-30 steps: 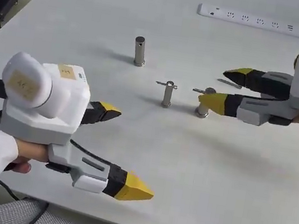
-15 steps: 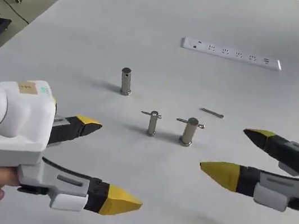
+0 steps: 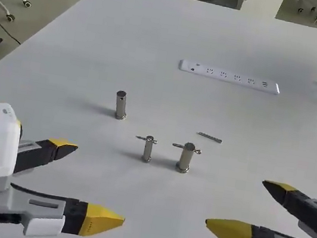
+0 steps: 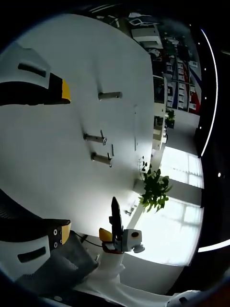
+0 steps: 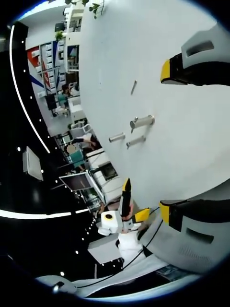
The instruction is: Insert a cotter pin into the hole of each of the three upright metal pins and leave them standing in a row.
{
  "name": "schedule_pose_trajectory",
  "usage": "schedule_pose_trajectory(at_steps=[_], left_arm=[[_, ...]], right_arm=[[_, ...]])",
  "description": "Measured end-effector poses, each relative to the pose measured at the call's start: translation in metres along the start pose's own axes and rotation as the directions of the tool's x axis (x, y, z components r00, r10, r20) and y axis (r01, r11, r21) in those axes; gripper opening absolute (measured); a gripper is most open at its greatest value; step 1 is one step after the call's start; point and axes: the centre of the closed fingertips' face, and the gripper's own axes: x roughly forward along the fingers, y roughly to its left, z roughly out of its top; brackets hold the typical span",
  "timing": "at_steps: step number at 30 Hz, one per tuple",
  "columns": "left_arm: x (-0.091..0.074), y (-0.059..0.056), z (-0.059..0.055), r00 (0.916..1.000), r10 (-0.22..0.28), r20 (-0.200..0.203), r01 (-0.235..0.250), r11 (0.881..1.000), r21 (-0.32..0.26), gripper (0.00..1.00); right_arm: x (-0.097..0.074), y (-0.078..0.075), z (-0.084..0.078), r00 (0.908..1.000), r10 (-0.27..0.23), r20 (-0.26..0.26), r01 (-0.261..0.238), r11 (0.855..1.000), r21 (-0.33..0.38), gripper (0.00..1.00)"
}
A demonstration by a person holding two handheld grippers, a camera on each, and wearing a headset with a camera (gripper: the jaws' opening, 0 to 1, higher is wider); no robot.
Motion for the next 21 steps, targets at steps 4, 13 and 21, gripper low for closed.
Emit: schedule_pose_trajectory(at_steps=[4,13,21], left_arm=[[-0.004,0.006,0.000,0.9996,0.027,0.006,-0.027,1.000,-0.004,0.99],[-0.005,0.040,0.014,0.9881,0.133,0.077,-0.130,0.991,-0.044,0.94],[0.014,0.088,0.040,0.9652,0.236,0.113,-0.237,0.972,-0.008,0.85]], right_arm=[[-0.003,0.003,0.003,0.9997,0.001,0.026,-0.001,1.000,0.011,0.98],[-0.009,-0.002,-0.008,0.9997,-0.023,-0.006,0.023,0.999,0.032,0.98],[-0.015,-0.009,-0.009,0.9991,-0.042,-0.008,0.043,0.998,0.049,0.98]])
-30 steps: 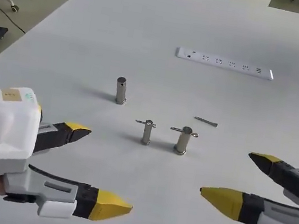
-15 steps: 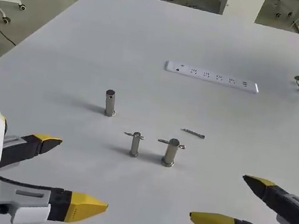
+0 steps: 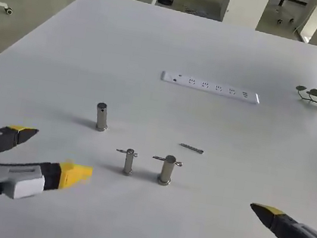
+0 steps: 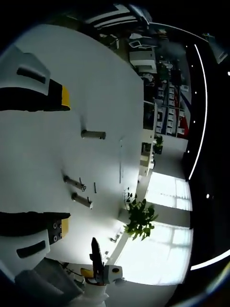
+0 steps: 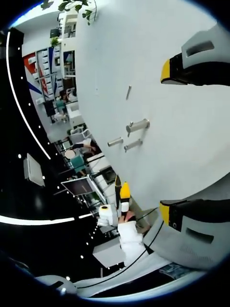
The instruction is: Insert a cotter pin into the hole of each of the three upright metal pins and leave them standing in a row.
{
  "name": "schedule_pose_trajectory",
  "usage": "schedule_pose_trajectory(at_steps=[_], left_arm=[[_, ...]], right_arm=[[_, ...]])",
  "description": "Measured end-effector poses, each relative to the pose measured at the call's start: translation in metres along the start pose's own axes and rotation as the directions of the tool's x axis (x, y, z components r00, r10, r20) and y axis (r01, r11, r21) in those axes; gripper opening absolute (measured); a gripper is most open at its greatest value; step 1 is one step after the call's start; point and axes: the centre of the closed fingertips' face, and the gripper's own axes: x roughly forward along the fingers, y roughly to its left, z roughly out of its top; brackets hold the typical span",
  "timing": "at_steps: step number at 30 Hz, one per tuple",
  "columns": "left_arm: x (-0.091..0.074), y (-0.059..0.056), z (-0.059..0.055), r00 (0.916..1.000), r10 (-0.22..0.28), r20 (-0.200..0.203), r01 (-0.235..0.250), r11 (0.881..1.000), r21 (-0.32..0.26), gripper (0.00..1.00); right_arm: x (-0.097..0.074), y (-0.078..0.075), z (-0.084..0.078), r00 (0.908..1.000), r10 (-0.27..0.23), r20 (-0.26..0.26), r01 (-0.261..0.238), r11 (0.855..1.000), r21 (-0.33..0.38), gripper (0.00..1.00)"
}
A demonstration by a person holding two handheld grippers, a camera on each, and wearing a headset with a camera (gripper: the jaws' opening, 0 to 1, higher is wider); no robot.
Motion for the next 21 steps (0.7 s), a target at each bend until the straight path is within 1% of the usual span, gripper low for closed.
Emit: schedule_pose_trajectory(at_steps=[3,4,5,6,7,9,12,14,15,16,17,19,21], left_arm=[[0.018,0.013,0.002,0.9996,0.001,-0.029,0.001,0.999,0.048,0.80],[0.023,0.016,0.003,0.9993,-0.005,-0.037,0.007,0.998,0.058,0.76],[0.029,0.018,0.001,0.9980,-0.019,-0.060,0.024,0.997,0.077,0.71],[0.032,0.019,0.001,0.9976,-0.020,-0.066,0.026,0.996,0.082,0.67],[0.038,0.023,0.001,0.9970,-0.016,-0.076,0.024,0.994,0.106,0.64],[0.051,0.026,0.000,0.9959,-0.027,-0.086,0.036,0.994,0.107,0.65],[0.067,0.030,0.002,0.9953,-0.037,-0.090,0.046,0.993,0.111,0.62],[0.077,0.031,0.001,0.9936,-0.040,-0.105,0.052,0.992,0.114,0.60],[0.083,0.034,-0.001,0.9922,-0.031,-0.121,0.048,0.989,0.138,0.60],[0.085,0.038,-0.005,0.9892,-0.017,-0.146,0.042,0.985,0.169,0.58],[0.090,0.040,-0.007,0.9870,-0.009,-0.160,0.040,0.980,0.195,0.56],[0.096,0.040,-0.009,0.9855,-0.012,-0.170,0.047,0.978,0.204,0.52],[0.102,0.042,-0.009,0.9853,-0.011,-0.171,0.047,0.977,0.210,0.50]], right_arm=[[-0.001,-0.002,-0.001,0.9999,-0.014,-0.003,0.014,1.000,0.002,0.97],[-0.001,-0.003,-0.001,0.9998,-0.019,-0.003,0.019,1.000,0.001,0.97],[-0.001,-0.003,-0.002,0.9997,-0.023,-0.006,0.023,1.000,-0.001,0.97],[-0.002,-0.004,-0.003,0.9997,-0.025,-0.008,0.025,1.000,-0.002,0.97],[-0.001,-0.003,-0.005,0.9995,-0.026,-0.019,0.026,1.000,-0.010,0.97],[0.000,-0.001,-0.010,0.9989,-0.023,-0.040,0.022,1.000,-0.022,0.97],[0.002,-0.002,-0.016,0.9980,-0.021,-0.059,0.020,1.000,-0.025,0.96],[0.003,-0.002,-0.022,0.9967,-0.018,-0.079,0.016,1.000,-0.018,0.96],[0.004,-0.002,-0.024,0.9965,-0.017,-0.082,0.016,1.000,-0.016,0.96],[0.004,-0.002,-0.025,0.9963,-0.018,-0.084,0.017,1.000,-0.014,0.96],[0.004,-0.003,-0.026,0.9960,-0.019,-0.087,0.018,1.000,-0.010,0.96],[0.003,-0.003,-0.027,0.9958,-0.021,-0.089,0.021,1.000,-0.006,0.96],[0.002,-0.005,-0.028,0.9953,-0.026,-0.093,0.026,1.000,-0.003,0.96]])
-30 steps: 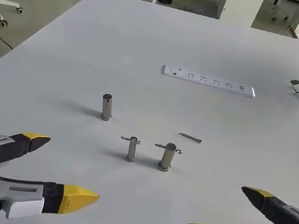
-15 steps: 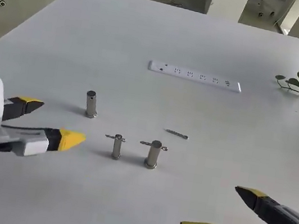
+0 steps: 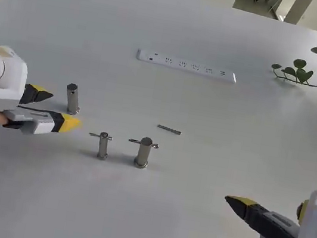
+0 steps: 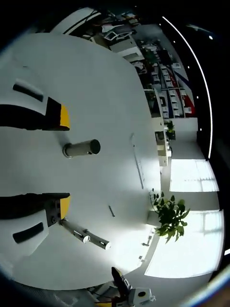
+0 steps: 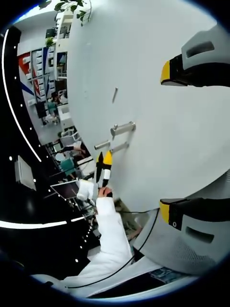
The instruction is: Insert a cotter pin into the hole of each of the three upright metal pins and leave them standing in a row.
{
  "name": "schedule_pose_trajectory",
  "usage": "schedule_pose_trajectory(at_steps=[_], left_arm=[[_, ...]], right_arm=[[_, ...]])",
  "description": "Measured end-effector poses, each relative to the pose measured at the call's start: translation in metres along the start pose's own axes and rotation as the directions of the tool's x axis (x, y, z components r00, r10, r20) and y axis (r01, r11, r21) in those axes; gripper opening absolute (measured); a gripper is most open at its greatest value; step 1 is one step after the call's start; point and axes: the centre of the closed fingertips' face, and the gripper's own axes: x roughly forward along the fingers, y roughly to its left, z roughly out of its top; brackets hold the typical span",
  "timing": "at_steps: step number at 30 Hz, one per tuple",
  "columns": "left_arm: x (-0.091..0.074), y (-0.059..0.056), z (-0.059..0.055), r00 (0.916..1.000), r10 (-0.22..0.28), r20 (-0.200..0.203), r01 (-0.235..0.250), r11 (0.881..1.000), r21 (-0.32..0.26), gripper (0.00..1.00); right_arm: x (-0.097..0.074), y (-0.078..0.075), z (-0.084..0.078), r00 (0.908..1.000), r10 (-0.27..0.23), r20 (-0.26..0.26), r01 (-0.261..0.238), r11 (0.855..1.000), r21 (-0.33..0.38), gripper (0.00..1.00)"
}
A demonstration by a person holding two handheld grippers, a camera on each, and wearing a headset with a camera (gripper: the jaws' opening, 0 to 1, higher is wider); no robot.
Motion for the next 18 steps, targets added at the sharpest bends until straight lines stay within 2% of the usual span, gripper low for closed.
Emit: schedule_pose_trajectory(at_steps=[5,8,11,12,13,14,18], left_arm=[[0.011,0.007,0.001,0.9997,0.023,0.007,-0.023,1.000,0.003,0.41],[0.015,0.014,0.007,0.9988,0.038,0.031,-0.037,0.999,-0.032,0.36],[0.018,0.017,0.008,0.9986,0.037,0.037,-0.036,0.999,-0.029,0.30],[0.019,0.018,0.009,0.9987,0.032,0.039,-0.031,0.999,-0.039,0.28],[0.020,0.018,0.009,0.9984,0.026,0.050,-0.022,0.997,-0.077,0.26],[0.021,0.018,0.009,0.9984,0.014,0.054,-0.010,0.997,-0.082,0.23],[0.022,0.020,0.007,0.9989,0.018,0.044,-0.015,0.998,-0.060,0.18]], right_arm=[[-0.001,0.001,-0.003,1.0000,0.004,-0.007,-0.004,1.000,-0.003,0.96],[-0.002,0.002,-0.005,0.9999,0.008,-0.013,-0.008,1.000,-0.002,0.96],[-0.004,0.000,-0.007,0.9999,0.003,-0.015,-0.003,1.000,0.003,0.96],[-0.005,-0.002,-0.007,0.9998,-0.001,-0.018,0.001,1.000,0.004,0.95],[-0.006,-0.003,-0.007,0.9998,-0.004,-0.018,0.004,1.000,0.004,0.95],[-0.008,-0.004,-0.007,0.9998,-0.007,-0.016,0.008,1.000,0.006,0.95],[-0.011,-0.007,-0.007,0.9997,-0.019,-0.016,0.020,1.000,0.011,0.95]])
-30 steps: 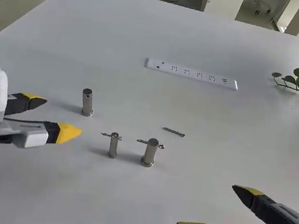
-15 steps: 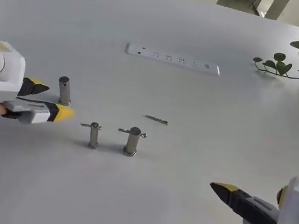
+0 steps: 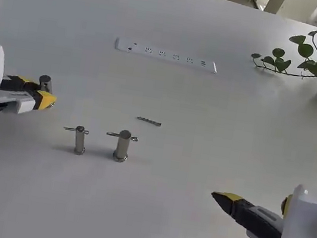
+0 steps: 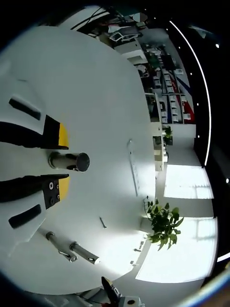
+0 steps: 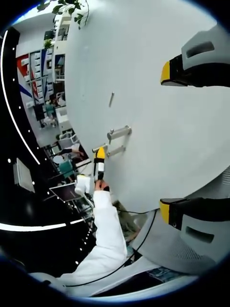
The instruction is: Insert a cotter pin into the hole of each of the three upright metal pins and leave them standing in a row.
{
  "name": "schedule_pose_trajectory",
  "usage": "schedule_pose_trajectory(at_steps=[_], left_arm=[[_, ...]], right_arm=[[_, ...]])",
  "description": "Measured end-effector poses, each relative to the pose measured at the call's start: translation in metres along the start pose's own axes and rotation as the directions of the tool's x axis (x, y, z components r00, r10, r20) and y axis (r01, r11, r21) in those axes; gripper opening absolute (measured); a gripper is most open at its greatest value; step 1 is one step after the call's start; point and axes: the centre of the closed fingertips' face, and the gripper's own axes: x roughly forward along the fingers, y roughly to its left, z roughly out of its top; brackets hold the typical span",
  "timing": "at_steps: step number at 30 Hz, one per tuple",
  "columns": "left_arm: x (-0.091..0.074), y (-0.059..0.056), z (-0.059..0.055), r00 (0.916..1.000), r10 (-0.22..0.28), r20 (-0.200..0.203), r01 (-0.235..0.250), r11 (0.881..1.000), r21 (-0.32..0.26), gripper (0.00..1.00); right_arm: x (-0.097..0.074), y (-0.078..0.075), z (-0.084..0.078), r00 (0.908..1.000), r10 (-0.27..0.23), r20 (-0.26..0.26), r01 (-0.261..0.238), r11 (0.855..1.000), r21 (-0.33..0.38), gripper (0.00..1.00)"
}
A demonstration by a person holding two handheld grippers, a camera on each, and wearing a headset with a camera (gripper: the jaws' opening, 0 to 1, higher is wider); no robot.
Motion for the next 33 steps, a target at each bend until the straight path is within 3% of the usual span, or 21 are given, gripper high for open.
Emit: schedule_pose_trajectory(at_steps=[7,13,17,19,24,33], left_arm=[[0.005,-0.002,0.001,0.9993,-0.034,-0.016,0.034,0.998,0.048,0.11],[0.007,-0.001,0.001,0.9982,-0.051,-0.031,0.052,0.997,0.062,0.11],[0.008,-0.001,0.002,0.9990,-0.034,-0.029,0.036,0.997,0.062,0.11],[0.009,0.000,0.002,0.9995,-0.017,-0.025,0.018,0.999,0.035,0.11],[0.005,-0.001,0.002,0.9993,0.015,-0.033,-0.013,0.999,0.051,0.10],[-0.026,-0.005,0.018,0.9976,0.069,0.004,-0.069,0.997,0.044,0.10]], right_arm=[[-0.003,-0.001,-0.001,1.0000,-0.007,0.001,0.007,1.000,0.014,0.94],[-0.002,0.001,-0.007,0.9999,-0.005,-0.013,0.005,1.000,0.024,0.93],[-0.002,0.002,-0.007,0.9999,-0.002,-0.016,0.003,1.000,0.022,0.93],[-0.001,0.003,-0.007,0.9999,0.000,-0.017,0.000,1.000,0.020,0.93],[0.001,0.004,-0.005,0.9999,0.006,-0.014,-0.006,1.000,0.011,0.92],[0.000,0.007,-0.004,0.9999,0.011,0.003,-0.011,1.000,-0.003,0.92]])
